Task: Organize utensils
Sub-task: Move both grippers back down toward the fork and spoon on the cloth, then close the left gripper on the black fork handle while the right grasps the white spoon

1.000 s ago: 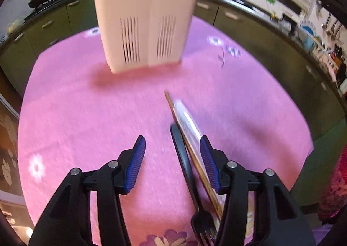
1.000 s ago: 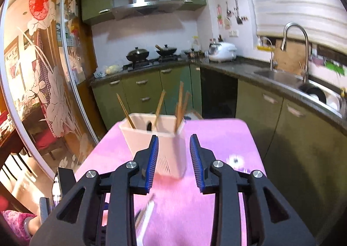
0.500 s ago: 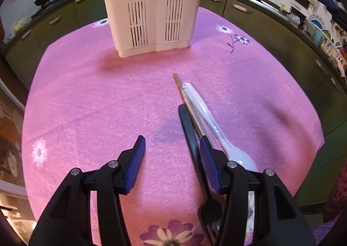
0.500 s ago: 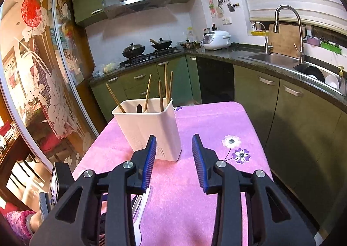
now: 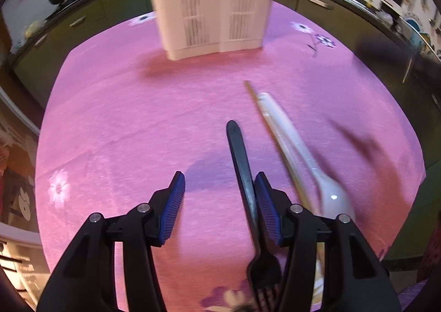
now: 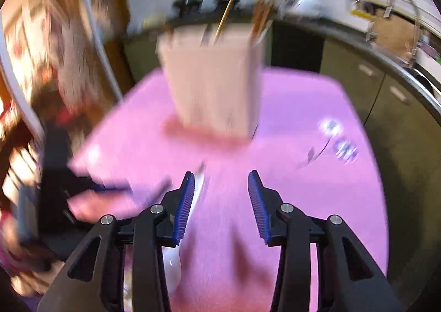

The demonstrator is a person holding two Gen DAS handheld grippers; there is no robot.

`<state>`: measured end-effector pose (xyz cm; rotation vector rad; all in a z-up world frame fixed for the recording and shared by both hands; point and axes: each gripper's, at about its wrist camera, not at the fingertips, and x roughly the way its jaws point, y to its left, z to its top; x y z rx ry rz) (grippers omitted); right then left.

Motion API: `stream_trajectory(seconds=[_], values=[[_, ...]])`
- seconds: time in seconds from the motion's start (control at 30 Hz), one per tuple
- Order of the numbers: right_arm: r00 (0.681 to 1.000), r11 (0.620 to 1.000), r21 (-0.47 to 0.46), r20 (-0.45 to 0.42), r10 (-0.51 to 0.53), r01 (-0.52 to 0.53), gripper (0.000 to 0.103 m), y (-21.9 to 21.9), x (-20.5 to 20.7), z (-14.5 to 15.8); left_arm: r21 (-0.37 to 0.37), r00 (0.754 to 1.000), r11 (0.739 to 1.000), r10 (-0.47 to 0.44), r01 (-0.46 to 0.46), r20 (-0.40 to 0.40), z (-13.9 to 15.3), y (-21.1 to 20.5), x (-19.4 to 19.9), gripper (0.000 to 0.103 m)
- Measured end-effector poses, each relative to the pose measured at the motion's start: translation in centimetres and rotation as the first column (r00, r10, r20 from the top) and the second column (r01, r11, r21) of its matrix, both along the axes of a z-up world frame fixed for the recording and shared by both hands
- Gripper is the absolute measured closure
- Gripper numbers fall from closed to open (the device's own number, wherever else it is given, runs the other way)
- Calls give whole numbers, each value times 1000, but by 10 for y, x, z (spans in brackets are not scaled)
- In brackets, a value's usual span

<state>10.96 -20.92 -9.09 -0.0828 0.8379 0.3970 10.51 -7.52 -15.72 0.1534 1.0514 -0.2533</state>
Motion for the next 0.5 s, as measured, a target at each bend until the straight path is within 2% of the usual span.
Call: stream_trajectory(seconds=[0.1,0.2,0.5], values=[[997,996,-83,-77,25,-31,62,25,7,-36,-1,1000,1000,12,-12,2,0,9,0,51],[994,993,-116,-107,14,-27,62,34,11,-54,-2,1000,1000,6,-6,5,0,10,0,51],[994,987,-156,-110,17,-34,62,46,13,-61,-30,1000,1000,-1,1,13,0,13,0,51]])
